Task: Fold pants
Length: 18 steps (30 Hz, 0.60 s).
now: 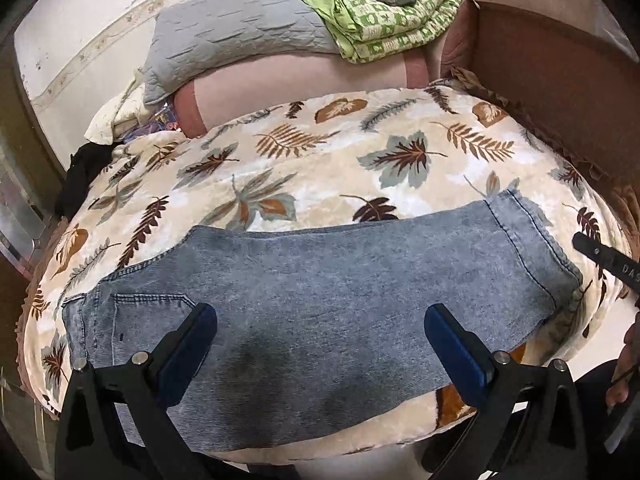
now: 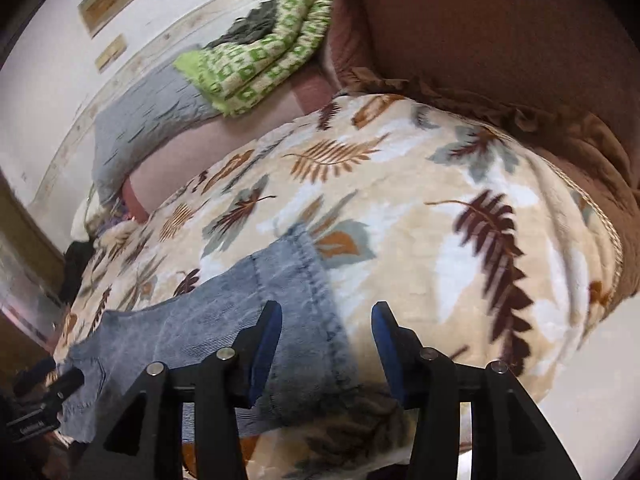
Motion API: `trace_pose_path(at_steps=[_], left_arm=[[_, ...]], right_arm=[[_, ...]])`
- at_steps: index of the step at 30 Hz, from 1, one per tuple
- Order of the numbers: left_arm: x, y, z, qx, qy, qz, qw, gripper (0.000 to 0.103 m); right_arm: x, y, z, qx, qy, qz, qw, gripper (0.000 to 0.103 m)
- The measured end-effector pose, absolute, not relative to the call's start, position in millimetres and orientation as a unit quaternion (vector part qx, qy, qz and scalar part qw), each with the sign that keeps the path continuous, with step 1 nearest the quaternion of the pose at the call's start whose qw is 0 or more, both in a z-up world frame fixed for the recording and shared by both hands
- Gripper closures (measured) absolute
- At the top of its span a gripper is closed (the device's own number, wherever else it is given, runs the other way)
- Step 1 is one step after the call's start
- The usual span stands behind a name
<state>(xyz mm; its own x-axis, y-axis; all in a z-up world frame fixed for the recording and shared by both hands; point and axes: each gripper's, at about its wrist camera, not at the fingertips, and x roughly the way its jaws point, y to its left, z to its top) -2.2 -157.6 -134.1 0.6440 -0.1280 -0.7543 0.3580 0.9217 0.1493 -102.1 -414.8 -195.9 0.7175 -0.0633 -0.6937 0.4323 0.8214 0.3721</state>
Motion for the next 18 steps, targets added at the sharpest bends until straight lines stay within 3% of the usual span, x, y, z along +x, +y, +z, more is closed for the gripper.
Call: trace_pose_path(at_steps=[18], left_arm=[[-1, -157, -132, 0.150, 0.386, -0.127, 0.901, 0.000]], right_arm=[[-76, -356, -192, 0.120, 0.367, -0.114, 0.916, 0.049]])
